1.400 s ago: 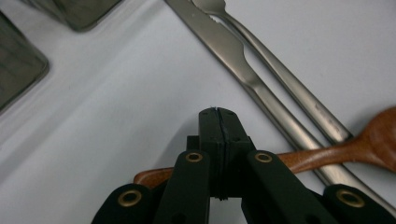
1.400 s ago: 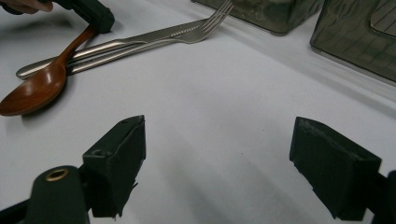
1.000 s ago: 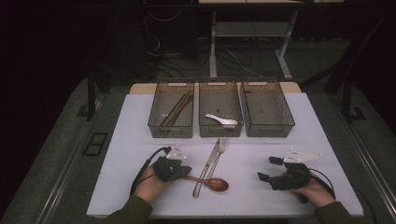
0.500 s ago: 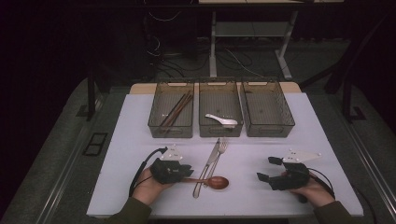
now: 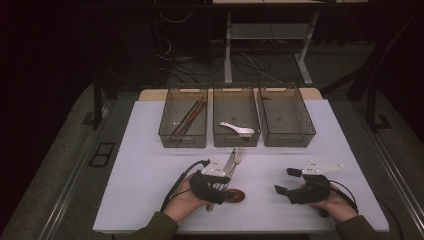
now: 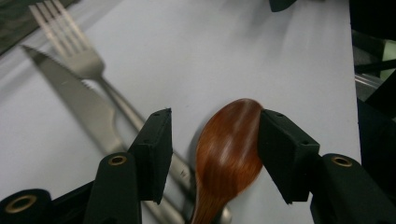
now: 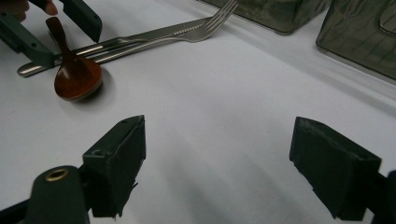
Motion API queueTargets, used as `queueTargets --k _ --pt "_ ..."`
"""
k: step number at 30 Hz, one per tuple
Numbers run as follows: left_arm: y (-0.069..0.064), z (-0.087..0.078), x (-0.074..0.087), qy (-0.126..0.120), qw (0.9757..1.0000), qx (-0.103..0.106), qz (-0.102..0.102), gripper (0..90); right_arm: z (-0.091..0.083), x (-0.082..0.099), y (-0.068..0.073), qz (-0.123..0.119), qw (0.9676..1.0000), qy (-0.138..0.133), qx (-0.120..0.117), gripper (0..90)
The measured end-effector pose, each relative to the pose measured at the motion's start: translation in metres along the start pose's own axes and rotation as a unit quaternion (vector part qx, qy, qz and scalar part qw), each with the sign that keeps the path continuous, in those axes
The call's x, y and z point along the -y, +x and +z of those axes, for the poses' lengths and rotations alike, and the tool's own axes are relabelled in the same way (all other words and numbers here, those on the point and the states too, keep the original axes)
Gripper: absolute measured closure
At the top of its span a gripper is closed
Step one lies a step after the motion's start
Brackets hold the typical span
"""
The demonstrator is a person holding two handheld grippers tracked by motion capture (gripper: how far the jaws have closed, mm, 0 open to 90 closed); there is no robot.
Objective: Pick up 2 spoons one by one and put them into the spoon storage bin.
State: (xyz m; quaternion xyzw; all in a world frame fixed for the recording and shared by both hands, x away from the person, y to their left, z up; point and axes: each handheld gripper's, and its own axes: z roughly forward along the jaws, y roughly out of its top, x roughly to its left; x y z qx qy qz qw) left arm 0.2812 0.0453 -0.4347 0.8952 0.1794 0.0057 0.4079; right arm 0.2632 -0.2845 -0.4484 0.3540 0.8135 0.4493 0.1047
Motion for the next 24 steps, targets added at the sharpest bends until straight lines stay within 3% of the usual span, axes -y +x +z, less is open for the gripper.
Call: queueTargets --k 8,9,21,24 --pt "-0.004 0.012 -0.003 0.026 0.9995 -0.001 0.015 44.0 0.0 0.0 0.001 -0.003 1.0 -0.001 -0.001 18.3" --pt "-0.005 0.013 -0.003 0.023 0.9997 -0.002 0.01 44.1 0.0 0.0 0.001 -0.003 1.0 -0.001 -0.001 18.3" --pt "-0.009 0.015 -0.001 0.04 0.9987 -0.005 0.032 47.2 0.001 0.0 0.001 -0.004 1.0 -0.001 -0.002 18.3" --pt "-0.01 0.015 -0.001 0.037 0.999 -0.003 0.027 50.1 0.0 0.0 0.001 -0.004 1.0 -0.001 -0.002 18.3"
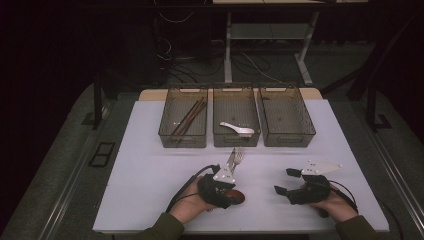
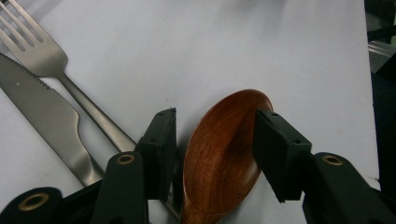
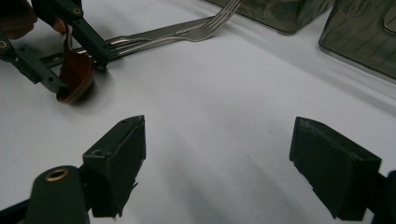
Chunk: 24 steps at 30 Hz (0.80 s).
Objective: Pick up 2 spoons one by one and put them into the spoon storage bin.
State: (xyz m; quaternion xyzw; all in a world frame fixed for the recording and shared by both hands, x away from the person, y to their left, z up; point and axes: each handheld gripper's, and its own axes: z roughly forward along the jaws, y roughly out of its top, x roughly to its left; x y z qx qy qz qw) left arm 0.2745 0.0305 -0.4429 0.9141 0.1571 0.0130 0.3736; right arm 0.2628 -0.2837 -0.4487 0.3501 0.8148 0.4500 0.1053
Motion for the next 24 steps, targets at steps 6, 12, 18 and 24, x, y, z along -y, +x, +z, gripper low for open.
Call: queueTargets --k 6,12,18,24 --pt "-0.0026 -0.0003 0.0007 0.003 1.0 0.006 0.008 53.4 -0.0003 -0.0001 0.0 0.0 1.0 0.0 0.0 18.3" --pt "-0.004 -0.0038 0.0026 0.013 0.9996 0.011 0.02 56.8 -0.0005 -0.0001 0.0 0.001 1.0 0.0 0.0 18.3" --pt "-0.0054 -0.0079 0.0045 0.021 0.9991 0.015 0.035 65.9 -0.001 -0.0003 -0.0004 0.0 1.0 -0.002 0.0 18.3" --pt "-0.0073 -0.0087 0.0049 0.018 0.9985 0.033 0.041 76.6 -0.001 -0.0003 -0.0005 -0.001 1.0 -0.002 0.0 18.3"
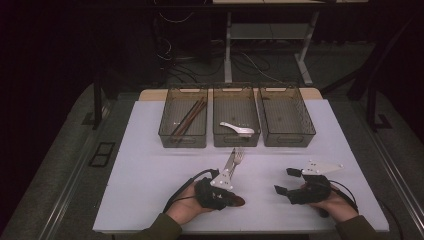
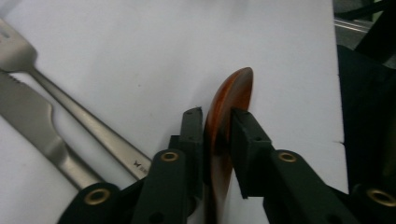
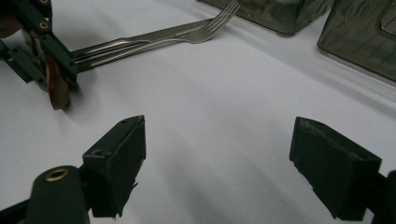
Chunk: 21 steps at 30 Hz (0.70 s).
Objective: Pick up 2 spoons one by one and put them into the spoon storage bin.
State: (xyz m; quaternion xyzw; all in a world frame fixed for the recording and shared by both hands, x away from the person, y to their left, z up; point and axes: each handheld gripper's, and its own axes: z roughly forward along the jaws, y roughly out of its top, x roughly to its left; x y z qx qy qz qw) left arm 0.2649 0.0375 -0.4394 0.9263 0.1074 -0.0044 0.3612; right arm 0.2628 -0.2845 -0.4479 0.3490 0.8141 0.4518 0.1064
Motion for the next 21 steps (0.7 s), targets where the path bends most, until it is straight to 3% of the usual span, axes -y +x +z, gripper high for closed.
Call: queueTargets --k 12,17,19,21 --pt "-0.0001 -0.0012 -0.0012 0.008 1.0 0.005 -0.001 81.3 -0.0003 -0.0001 0.0009 0.001 1.0 0.001 -0.001 18.3" --pt "0.0 -0.0006 -0.0017 -0.003 0.9998 -0.002 -0.018 81.5 -0.0005 -0.0001 0.0009 0.001 1.0 0.0 -0.001 18.3" --pt "0.0029 -0.0034 -0.0024 -0.001 0.9999 0.0 -0.016 81.7 -0.0004 -0.0002 0.0009 0.0 1.0 0.0 -0.001 18.3" --pt "0.0022 -0.0045 -0.0027 -0.011 0.9994 0.0 -0.032 81.7 -0.0005 -0.0001 0.0009 -0.001 1.0 0.0 -0.002 18.3"
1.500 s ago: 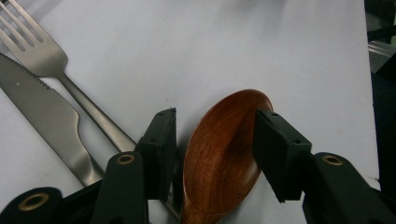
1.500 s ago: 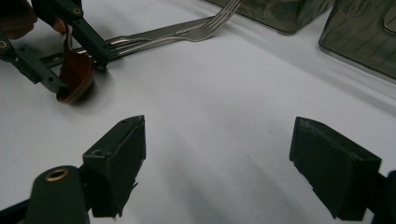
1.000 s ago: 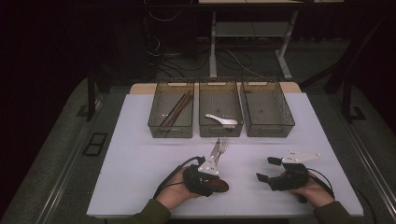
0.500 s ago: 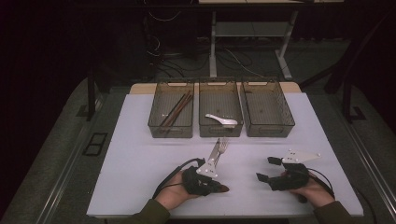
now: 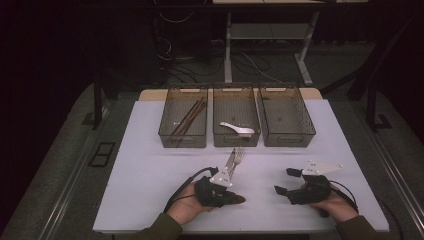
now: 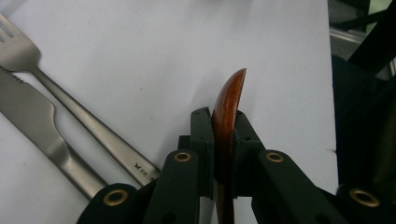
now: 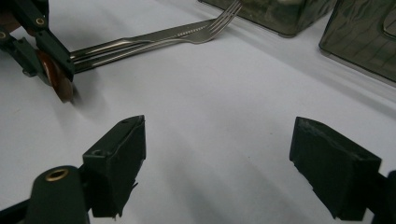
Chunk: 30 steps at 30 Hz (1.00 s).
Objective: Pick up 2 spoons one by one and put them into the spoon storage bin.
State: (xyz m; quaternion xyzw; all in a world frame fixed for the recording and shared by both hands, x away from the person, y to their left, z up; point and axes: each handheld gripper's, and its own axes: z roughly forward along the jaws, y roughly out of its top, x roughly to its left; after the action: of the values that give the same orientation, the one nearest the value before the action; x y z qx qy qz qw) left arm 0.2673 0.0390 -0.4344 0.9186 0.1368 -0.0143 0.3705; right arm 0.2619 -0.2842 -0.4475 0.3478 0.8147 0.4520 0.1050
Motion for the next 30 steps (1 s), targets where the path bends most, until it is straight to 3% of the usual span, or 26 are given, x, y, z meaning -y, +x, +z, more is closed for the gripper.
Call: queueTargets --k 10,14,30 --pt "0.01 -0.012 -0.001 -0.02 0.9993 -0.026 -0.016 81.6 0.0 0.0 0.001 -0.002 1.0 0.001 0.0 18.3" --pt "0.014 -0.017 0.001 -0.033 0.9982 -0.038 -0.032 81.6 0.0 0.0 0.001 -0.001 1.0 0.002 0.0 18.3" --pt "0.043 -0.03 -0.008 -0.086 0.9906 -0.08 -0.07 81.5 0.0 0.0 0.001 -0.002 1.0 0.003 0.002 18.3"
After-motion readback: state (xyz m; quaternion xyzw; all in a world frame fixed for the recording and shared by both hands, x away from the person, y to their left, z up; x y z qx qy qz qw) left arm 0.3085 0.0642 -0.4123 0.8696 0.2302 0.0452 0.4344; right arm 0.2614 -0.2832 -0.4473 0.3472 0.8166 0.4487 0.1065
